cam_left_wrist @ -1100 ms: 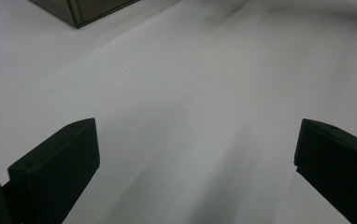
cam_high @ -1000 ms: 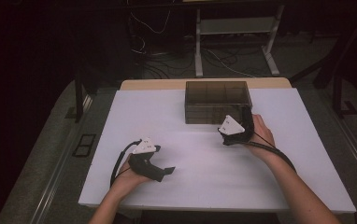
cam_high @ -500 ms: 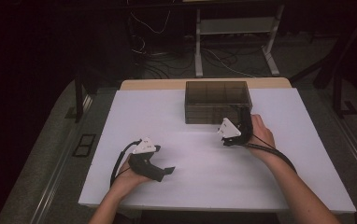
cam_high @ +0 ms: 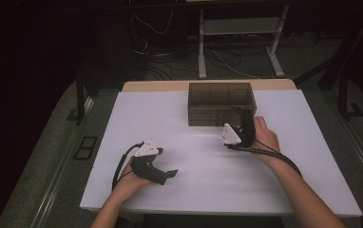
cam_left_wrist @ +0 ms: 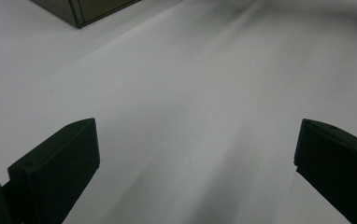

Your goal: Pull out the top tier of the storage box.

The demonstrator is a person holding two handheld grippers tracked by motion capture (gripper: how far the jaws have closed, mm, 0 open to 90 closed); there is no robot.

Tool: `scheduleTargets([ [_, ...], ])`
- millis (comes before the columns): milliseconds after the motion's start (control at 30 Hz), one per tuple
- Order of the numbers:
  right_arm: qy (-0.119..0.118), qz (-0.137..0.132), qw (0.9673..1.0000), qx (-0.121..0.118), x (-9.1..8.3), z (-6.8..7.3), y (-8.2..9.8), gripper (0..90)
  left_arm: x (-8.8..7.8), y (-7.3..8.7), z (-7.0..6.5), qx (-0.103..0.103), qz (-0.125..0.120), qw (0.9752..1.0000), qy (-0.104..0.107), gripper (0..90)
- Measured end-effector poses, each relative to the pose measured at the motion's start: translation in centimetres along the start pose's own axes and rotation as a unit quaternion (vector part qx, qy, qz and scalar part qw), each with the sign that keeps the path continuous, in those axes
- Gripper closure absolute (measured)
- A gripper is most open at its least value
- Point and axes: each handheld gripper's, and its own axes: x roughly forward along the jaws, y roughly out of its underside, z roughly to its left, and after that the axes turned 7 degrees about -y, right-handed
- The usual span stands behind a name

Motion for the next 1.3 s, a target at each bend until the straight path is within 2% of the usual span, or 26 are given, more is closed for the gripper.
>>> scheduleTargets([
  [267,0.017,0.005,0.9992,-0.035,0.1,0.4,-0.2,5.2,0.0,0.0,0.0,0.000,0.001,1.0000,-0.001,0.0],
  [400,0.023,0.010,0.9989,-0.041,0.1,0.6,-0.3,5.4,0.0,0.0,0.0,-0.001,0.000,1.0000,-0.001,0.0],
  [433,0.028,0.011,0.9983,-0.050,0.1,0.7,-0.3,15.3,0.0,0.0,0.0,-0.001,-0.001,1.0000,-0.001,0.0],
  [700,0.047,0.011,0.9967,-0.065,0.2,1.2,-0.7,15.6,0.0,0.0,0.0,-0.001,0.000,1.0000,0.000,0.0],
  [767,0.047,0.013,0.9963,-0.071,0.2,1.3,-0.7,22.1,0.0,0.0,0.0,-0.001,0.000,1.0000,0.000,0.0],
  [933,0.059,0.014,0.9948,-0.081,0.3,1.5,-0.9,23.7,0.1,0.0,0.0,-0.001,0.000,1.0000,0.000,0.0],
  [1033,0.060,0.010,0.9949,-0.080,0.2,1.5,-0.9,31.8,0.0,0.0,0.0,-0.001,0.000,1.0000,0.000,0.0],
  [1300,0.069,0.020,0.9939,-0.084,0.4,1.4,-1.2,38.2,0.0,0.0,-0.1,-0.001,0.001,1.0000,0.000,0.0],
])
